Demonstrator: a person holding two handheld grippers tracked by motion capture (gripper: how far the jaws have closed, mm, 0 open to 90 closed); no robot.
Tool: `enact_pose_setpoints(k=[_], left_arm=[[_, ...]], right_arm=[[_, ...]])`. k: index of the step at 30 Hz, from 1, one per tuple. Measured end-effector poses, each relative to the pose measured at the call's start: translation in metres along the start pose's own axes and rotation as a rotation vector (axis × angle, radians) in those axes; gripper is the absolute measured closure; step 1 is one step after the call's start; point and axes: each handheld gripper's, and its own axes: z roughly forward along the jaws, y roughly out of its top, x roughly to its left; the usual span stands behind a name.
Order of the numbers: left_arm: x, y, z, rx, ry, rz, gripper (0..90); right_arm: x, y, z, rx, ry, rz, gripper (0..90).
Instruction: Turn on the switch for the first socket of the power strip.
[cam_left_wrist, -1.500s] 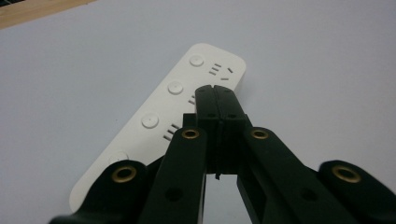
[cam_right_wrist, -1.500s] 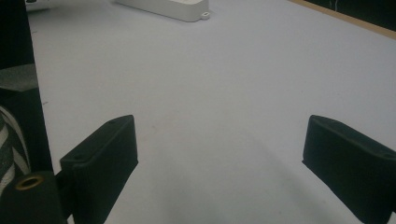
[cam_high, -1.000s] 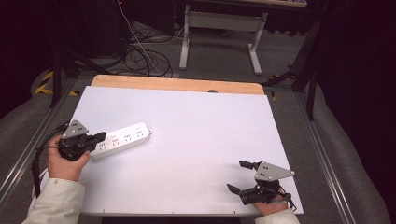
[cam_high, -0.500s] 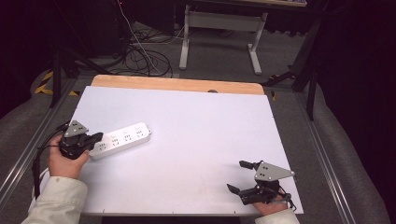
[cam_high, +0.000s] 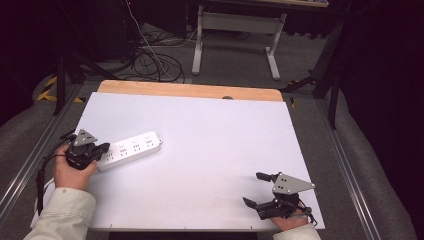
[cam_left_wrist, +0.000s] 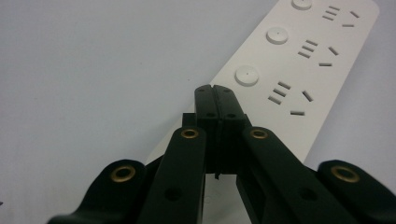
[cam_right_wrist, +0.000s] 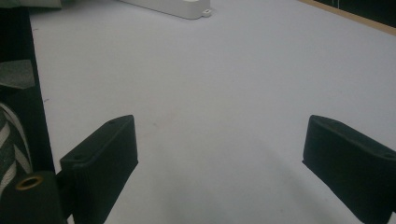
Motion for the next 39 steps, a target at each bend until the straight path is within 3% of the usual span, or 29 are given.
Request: enact_pose_setpoints(k=[20,23,30,34,39], left_arm=[[0.0008,-0.0056,0.0023,-0.035,0.006,-0.014,90.0],[0.001,-0.007,0.0027,-0.043,-0.002,-0.036,90.0],[0.0001,-0.0076,0.0032,-0.046,0.011,-0.032,90.0],[0.0016,-0.01,0.0037,-0.061,-0.005,-0.064,90.0],[-0.0003,-0.0096,0.004,-0.055,0.004,-0.059,90.0]], right_arm=[[-0.0006,-0.0006,0.0003,0.003,0.0,0.009,10.6],[-0.0007,-0.0007,0.0002,0.003,0.0,0.01,10.6],[-0.0003,-0.0007,-0.0002,0.003,0.0,0.007,10.6],[-0.0002,-0.0007,-0.0001,0.006,-0.002,0.006,10.6],[0.0001,-0.0008,-0.0001,0.005,-0.001,0.004,10.6]])
